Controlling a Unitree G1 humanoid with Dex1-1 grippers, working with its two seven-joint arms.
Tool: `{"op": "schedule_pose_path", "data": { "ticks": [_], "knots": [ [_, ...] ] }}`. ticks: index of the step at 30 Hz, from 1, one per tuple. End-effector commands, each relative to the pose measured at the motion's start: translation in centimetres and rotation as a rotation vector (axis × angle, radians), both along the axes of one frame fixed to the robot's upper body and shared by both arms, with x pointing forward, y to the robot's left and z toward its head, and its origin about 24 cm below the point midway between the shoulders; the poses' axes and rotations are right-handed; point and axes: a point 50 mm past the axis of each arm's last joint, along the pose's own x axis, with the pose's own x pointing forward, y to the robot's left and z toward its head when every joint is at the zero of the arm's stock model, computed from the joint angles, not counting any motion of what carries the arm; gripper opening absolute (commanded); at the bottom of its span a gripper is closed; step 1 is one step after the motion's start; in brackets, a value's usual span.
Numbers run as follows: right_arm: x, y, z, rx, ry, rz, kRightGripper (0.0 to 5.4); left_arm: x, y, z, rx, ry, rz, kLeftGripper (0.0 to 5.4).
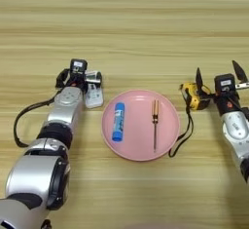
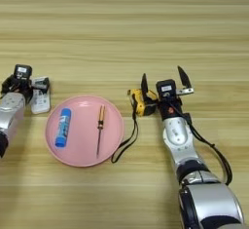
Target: Move the objects on the table
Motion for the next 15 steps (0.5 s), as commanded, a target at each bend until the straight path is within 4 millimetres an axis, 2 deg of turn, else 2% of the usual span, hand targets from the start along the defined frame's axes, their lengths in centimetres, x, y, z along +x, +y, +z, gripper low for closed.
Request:
{"op": "schedule_pose_path", "data": {
  "ticks": [1,9,15],
  "knots": [
    [0.4,0.5,0.4,-0.010,-0.015,0.009,5.40,-0.2,-0.5,-0.3,-0.052,0.044,-0.023,5.37],
    [0.5,0.8,0.3,-0.024,-0.010,-0.002,5.40,-0.2,-1.6,-0.2,-0.132,0.092,-0.104,5.37],
    [0.5,0.9,0.3,-0.026,-0.014,-0.008,5.40,-0.5,-1.6,-0.3,-0.141,0.133,-0.128,5.37]
  ]
}}
